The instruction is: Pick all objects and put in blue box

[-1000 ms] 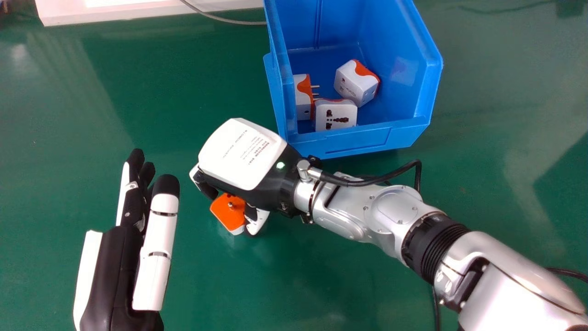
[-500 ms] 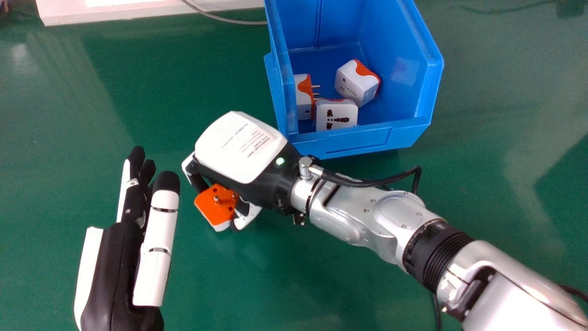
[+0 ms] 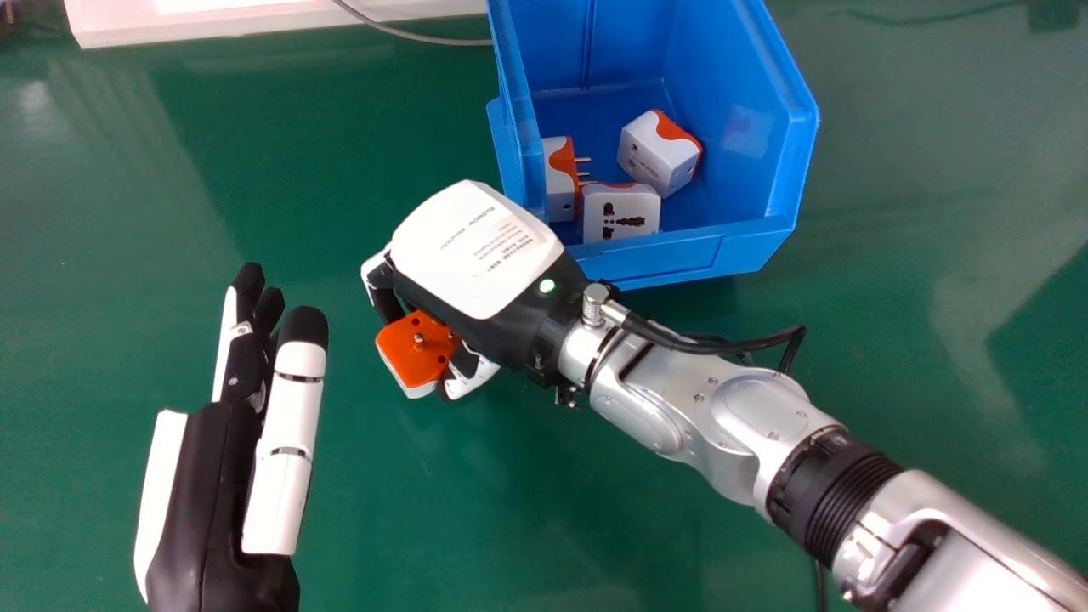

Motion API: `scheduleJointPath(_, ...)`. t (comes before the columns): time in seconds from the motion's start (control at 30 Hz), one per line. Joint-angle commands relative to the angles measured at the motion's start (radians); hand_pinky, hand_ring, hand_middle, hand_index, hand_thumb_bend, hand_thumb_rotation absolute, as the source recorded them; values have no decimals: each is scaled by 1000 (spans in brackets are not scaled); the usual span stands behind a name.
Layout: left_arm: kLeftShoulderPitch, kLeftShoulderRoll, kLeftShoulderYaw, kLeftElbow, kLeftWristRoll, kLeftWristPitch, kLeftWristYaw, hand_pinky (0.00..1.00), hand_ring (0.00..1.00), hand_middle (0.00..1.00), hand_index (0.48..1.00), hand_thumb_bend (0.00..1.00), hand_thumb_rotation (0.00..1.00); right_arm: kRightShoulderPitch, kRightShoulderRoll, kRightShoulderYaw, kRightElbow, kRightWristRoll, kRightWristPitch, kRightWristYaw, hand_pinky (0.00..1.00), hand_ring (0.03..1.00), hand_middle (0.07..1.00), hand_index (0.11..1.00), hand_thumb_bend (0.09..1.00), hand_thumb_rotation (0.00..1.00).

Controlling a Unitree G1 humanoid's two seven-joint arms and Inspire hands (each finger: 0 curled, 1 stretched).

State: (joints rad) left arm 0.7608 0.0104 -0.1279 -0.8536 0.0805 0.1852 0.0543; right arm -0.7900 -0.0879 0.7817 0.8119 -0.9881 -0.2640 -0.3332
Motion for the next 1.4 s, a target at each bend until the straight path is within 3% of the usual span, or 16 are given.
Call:
scheduleJointPath(0.0,-1,4,6,-30,10,-2,0,941,987,1000,1000,470,938,-7,2,-19,-38,16,7,1,364,413,519,490,498,0)
scheduleJointPath(0.13,-10,6,12,-24,9,1,-1,942,988,1000,1000,469,939,-5,0,-27,-51,20,13,9,363,416,520,479,499,0)
scheduleJointPath(0.3,-30,8,31,-6,1,1,-7,943,988,1000,1000,468,941,2,-6,-39,-74,27,13,15,360,418,521,474,498,0)
scheduleJointPath(0.63,-99,10,81,40,-20,17,-20,945,990,1000,1000,463,943,53,-56,-76,-186,49,0,64,359,417,520,476,499,0)
scheduleJointPath(0.97,-197,13,134,113,-42,29,-32,947,992,1000,1000,441,953,157,-112,-131,-375,62,33,106,363,422,519,483,499,0)
scheduleJointPath(1.23,-247,16,155,152,-44,28,-35,946,994,1000,1000,425,958,289,-168,-187,-594,65,59,156,354,421,524,502,496,0)
scheduleJointPath(1.37,-260,18,164,168,-43,21,-36,944,993,1000,1000,419,956,344,-187,-215,-686,76,57,182,349,421,526,509,496,0)
